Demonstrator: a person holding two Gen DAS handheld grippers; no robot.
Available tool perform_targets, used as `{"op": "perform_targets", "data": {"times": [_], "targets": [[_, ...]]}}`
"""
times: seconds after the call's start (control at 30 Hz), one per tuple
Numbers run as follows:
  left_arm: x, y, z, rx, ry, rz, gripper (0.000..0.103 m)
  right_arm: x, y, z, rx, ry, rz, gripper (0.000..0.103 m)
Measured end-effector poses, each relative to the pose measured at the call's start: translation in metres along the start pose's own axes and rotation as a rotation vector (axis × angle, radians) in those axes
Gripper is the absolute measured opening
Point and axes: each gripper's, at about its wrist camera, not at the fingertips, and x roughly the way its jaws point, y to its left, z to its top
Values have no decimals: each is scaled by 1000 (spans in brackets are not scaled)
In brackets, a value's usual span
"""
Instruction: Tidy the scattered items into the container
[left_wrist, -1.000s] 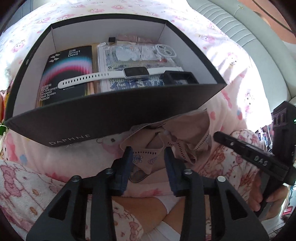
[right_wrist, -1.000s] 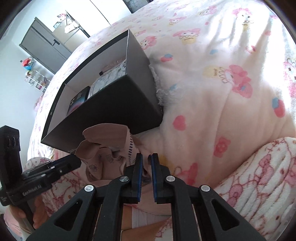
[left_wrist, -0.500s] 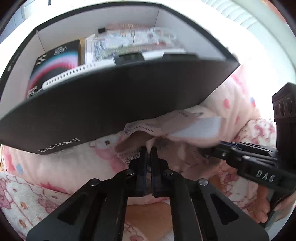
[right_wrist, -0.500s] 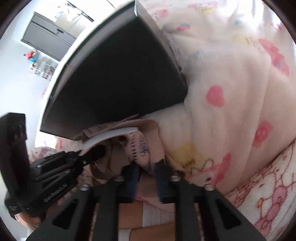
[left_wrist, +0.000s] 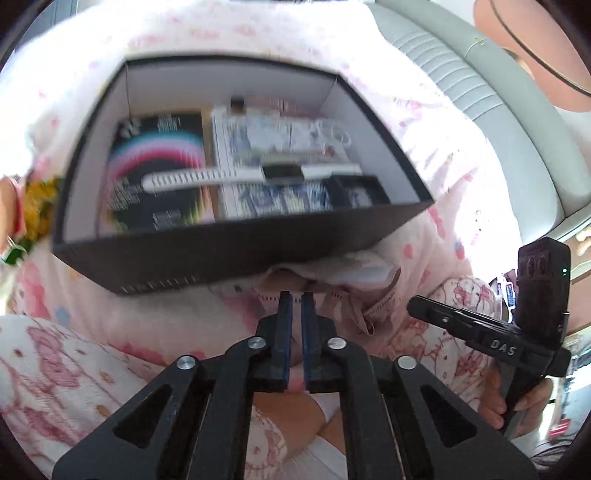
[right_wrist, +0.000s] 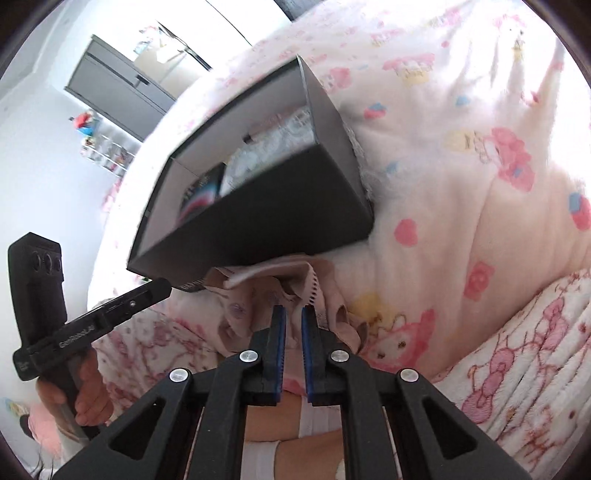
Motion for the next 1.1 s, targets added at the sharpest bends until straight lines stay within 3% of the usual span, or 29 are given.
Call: {"op": "perform_targets", "data": {"times": [0.03,0.07,0.13,0.17,0.27,0.3,0.33,0.4,0.47,0.57,0.77,1.0,1.1], "targets": [[7,-2,-1,4,17,-11,27,4,1,-1,6,25,-19,11],[13,-5,-3,12,24,-13,46,10,1,-2,4,44,-49,17],[29,-14,-6,40,33,19,47,22,1,-5,-9,59,-104,32],[36,-17,-6,50,33,59,46,28,1,-6,-11,70,-120,40],[59,-22,-3,86,41,164,6,43,-5,-5,9,84,-115,41],[63,-21,-2,80,47,172,3,47,-7,-3,14,80,-111,41],[63,-20,-1,70,46,161,2,51,-8,-2,13,78,-102,41],[54,-20,0,64,22,134,0,51,-11,1,27,70,-49,10],[40,-18,1,59,-6,121,0,43,-10,2,40,50,24,8],[18,-13,3,29,-38,68,0,25,-1,2,15,7,59,7],[-16,-5,6,-29,-93,80,0,-13,14,-4,-16,-28,128,6],[-6,18,11,-79,-59,167,0,-1,4,-4,5,59,-5,9],[1,27,12,-84,-41,175,1,5,-2,-3,21,64,-17,11]]}}
